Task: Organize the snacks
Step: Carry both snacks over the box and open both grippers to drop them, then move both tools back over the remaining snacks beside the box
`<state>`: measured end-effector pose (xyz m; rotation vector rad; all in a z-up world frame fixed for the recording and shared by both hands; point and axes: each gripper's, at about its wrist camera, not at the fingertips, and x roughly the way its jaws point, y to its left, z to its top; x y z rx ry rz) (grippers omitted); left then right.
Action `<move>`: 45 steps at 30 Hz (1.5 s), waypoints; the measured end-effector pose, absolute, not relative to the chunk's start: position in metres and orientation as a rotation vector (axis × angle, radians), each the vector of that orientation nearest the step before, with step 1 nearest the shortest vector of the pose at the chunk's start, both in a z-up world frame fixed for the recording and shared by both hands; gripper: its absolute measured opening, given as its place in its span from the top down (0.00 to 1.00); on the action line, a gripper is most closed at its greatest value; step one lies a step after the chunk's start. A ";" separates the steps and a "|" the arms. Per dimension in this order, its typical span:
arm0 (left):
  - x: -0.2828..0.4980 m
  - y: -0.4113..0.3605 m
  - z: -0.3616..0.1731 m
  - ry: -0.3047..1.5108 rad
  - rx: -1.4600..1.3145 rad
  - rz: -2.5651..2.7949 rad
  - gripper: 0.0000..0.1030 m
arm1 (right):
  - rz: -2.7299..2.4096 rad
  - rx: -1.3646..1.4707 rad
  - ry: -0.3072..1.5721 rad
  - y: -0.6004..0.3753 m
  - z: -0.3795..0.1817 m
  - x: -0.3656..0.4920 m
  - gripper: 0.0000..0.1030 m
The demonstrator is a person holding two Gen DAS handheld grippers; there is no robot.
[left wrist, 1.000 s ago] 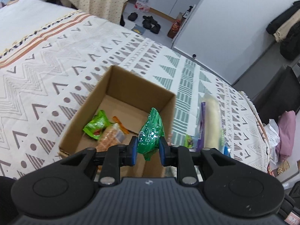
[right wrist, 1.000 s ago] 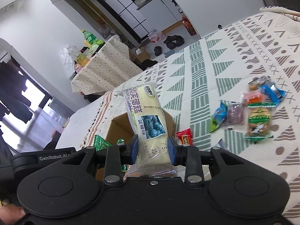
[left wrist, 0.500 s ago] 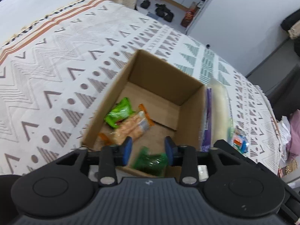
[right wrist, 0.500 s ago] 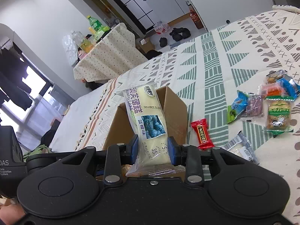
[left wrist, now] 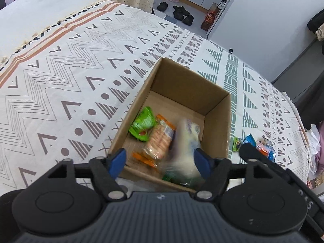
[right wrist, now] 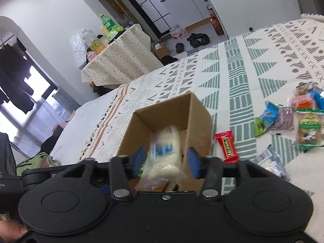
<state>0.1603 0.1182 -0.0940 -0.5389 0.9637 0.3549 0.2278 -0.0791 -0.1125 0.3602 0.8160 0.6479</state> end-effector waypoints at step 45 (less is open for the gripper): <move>0.153 -0.003 -0.050 0.897 -0.344 0.250 0.00 | 0.567 0.279 0.772 -0.212 -0.073 0.217 0.01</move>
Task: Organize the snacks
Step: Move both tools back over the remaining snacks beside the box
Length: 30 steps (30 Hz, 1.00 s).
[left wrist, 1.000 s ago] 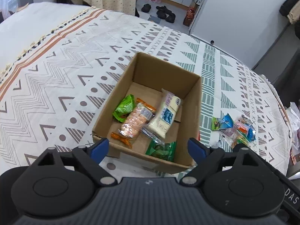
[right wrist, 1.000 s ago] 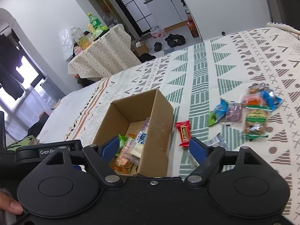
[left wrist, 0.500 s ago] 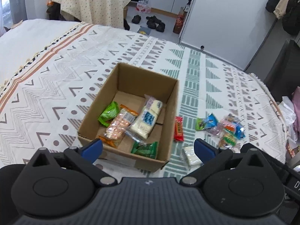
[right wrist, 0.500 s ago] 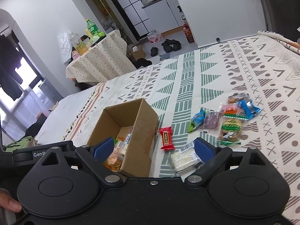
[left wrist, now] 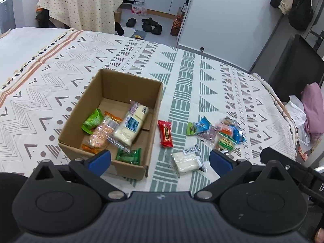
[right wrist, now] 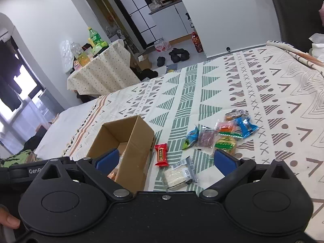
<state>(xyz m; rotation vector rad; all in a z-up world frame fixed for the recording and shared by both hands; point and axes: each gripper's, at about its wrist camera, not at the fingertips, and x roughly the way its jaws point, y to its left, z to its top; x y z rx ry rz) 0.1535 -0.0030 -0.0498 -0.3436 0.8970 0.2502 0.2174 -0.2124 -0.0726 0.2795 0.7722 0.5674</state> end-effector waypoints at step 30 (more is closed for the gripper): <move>0.200 -0.041 -0.085 0.950 -0.354 0.250 0.05 | 0.524 0.333 0.871 -0.247 -0.108 0.277 0.00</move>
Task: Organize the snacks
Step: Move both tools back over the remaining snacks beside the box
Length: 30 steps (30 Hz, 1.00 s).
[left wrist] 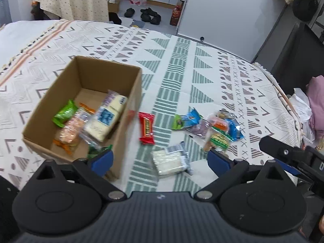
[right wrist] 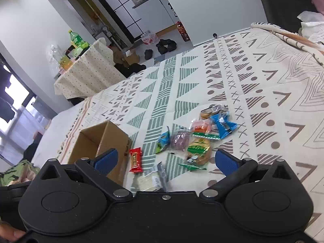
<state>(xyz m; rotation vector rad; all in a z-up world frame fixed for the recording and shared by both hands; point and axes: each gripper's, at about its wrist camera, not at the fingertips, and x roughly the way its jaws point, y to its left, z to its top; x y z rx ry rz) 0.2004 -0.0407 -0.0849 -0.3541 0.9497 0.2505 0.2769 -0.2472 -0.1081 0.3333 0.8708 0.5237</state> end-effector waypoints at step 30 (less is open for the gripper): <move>0.252 -0.057 -0.193 1.111 -0.474 0.377 0.09 | 0.514 0.235 1.038 -0.234 -0.162 0.322 0.08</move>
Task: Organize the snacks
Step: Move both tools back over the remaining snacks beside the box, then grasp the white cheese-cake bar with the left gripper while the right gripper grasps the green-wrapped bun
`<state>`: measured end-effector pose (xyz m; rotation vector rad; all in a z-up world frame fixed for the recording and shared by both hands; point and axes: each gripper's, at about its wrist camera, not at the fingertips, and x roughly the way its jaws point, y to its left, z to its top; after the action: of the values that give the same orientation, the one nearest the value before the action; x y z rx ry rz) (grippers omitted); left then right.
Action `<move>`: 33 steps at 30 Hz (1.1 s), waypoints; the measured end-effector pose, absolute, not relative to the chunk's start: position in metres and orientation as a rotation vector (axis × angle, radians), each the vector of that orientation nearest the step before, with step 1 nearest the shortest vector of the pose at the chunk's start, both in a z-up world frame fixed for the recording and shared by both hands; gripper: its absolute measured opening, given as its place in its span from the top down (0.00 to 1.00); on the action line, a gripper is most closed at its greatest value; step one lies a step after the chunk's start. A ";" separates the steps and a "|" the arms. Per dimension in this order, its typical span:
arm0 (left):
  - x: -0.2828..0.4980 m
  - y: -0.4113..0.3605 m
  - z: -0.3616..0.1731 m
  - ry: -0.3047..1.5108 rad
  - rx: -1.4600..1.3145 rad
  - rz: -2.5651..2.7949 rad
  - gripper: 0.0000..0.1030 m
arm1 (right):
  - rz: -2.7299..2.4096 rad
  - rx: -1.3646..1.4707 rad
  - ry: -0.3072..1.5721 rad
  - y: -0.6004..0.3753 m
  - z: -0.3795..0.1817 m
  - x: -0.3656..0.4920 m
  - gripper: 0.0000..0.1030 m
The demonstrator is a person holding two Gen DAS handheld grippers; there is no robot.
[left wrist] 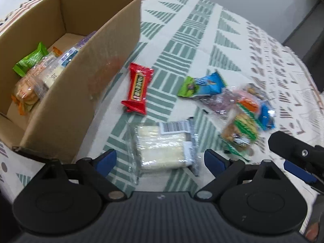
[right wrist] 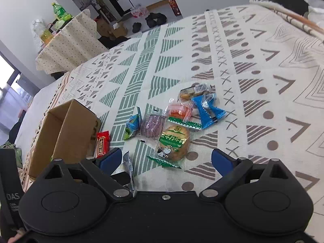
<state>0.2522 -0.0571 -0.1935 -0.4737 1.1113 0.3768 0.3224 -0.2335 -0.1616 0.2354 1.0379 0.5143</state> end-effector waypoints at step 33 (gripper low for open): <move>0.255 -0.044 -0.188 1.087 -0.528 0.367 0.45 | 0.471 0.161 1.116 -0.204 -0.196 0.349 0.58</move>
<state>0.2552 -0.0441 -0.1883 -0.5284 1.0866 0.3669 0.3488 -0.2040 -0.1964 0.1615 1.1156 0.4712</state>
